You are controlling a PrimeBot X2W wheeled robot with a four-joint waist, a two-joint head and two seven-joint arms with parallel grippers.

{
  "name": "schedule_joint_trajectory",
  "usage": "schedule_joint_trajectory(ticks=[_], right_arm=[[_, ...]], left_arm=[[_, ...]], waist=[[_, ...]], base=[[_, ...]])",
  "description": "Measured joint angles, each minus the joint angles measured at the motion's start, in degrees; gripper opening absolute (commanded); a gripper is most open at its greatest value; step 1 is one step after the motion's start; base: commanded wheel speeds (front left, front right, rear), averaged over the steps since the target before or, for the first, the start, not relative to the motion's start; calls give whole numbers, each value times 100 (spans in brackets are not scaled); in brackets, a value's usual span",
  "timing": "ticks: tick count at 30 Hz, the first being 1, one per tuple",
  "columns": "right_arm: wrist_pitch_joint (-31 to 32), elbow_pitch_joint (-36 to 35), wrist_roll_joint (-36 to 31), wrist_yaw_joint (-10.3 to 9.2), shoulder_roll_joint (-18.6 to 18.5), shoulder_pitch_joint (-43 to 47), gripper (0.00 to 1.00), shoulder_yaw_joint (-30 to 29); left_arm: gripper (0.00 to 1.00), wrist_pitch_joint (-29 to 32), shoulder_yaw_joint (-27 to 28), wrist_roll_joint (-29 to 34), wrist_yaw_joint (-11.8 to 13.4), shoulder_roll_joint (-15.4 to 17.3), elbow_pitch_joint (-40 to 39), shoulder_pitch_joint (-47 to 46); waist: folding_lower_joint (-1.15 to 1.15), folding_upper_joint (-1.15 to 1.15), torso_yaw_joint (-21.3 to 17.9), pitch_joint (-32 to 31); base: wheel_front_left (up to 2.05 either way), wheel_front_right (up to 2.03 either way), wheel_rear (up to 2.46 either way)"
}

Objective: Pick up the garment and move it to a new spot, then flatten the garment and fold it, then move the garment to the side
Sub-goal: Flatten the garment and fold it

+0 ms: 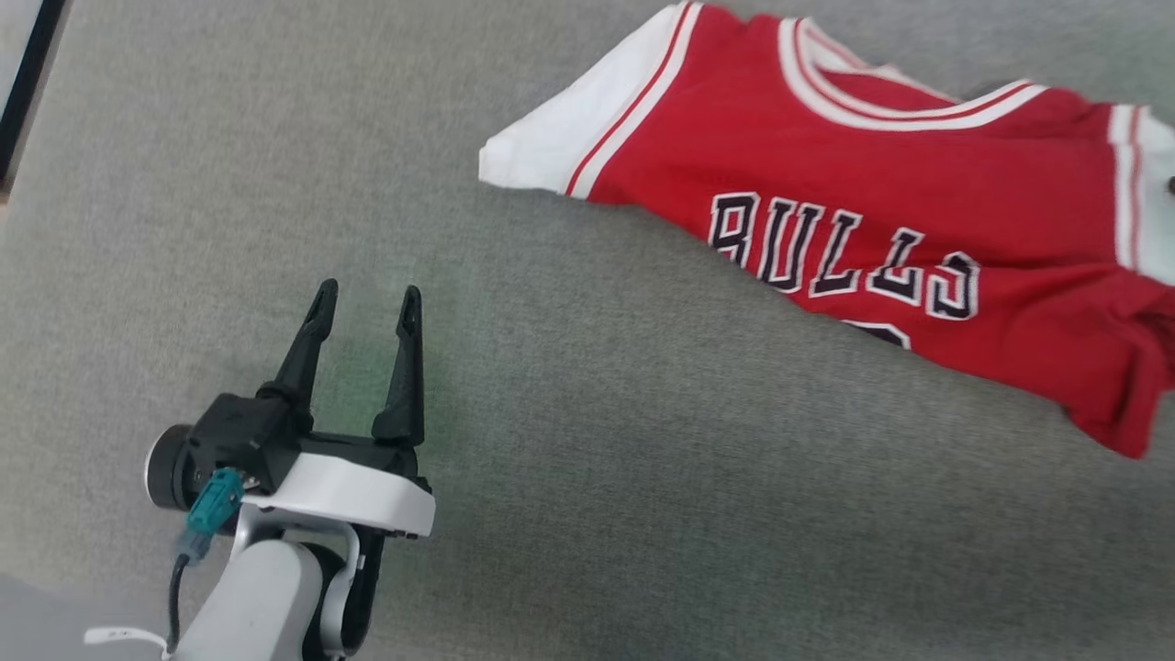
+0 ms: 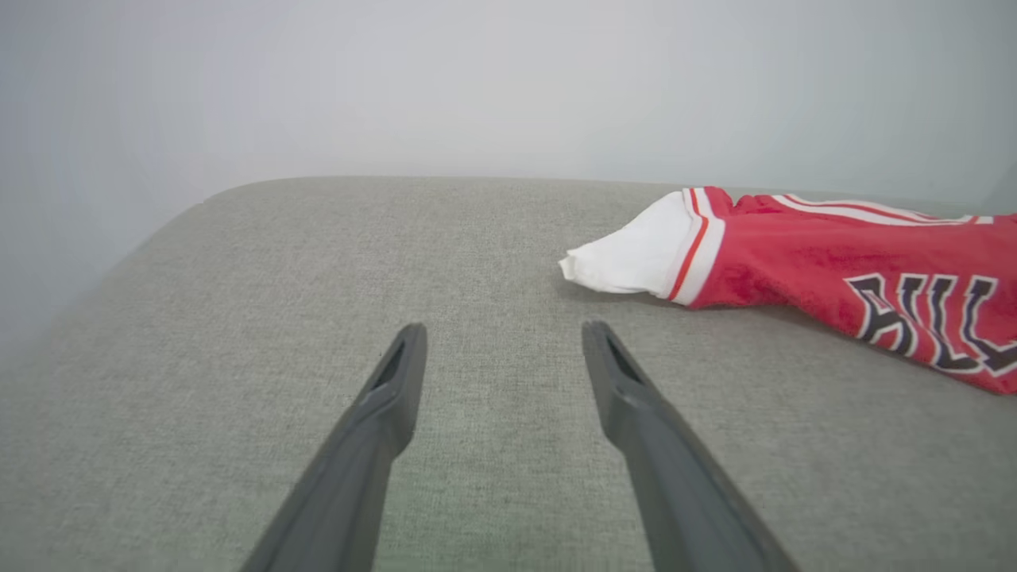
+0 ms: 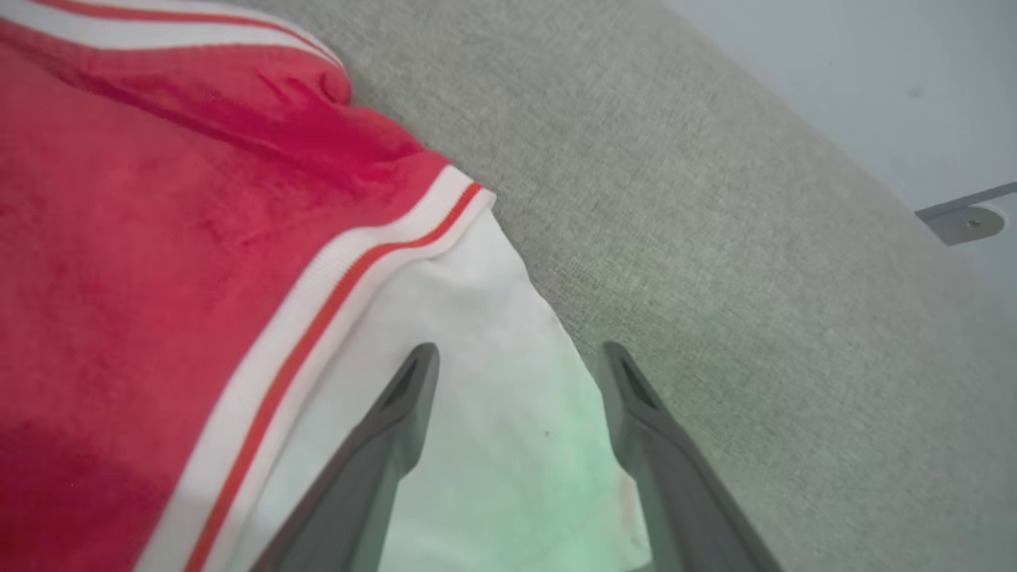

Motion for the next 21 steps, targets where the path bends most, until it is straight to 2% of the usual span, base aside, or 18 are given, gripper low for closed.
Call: schedule_joint_trajectory(ticks=[9, 12, 13, 16, 21], right_arm=[[553, 147, 711, 1, -365, -673, 100, 770], [566, 174, 910, 2, -361, -796, 18, 906], [559, 185, 954, 4, -347, -818, 0, 940], [509, 193, 1043, 11, -291, -912, 0, 1092], [390, 237, 1133, 26, -194, -1124, 0, 1283]], left_arm=[[100, 1, 501, 347, -437, -372, -158, 125], [100, 0, 613, 397, -611, -408, -147, 110], [100, 1, 609, 445, -689, -388, -116, 97], [100, 1, 610, 493, -920, -297, -62, -130], [100, 318, 404, 773, -1448, 216, 27, -1244]], waist=[[0, 0, 182, 498], [0, 0, 139, 548], [0, 0, 118, 554], [0, 0, 46, 576], [0, 0, -94, 651]], base=[[0, 0, 0], [0, 0, 0], [0, 0, 0], [0, 0, 0], [0, 0, 0]])
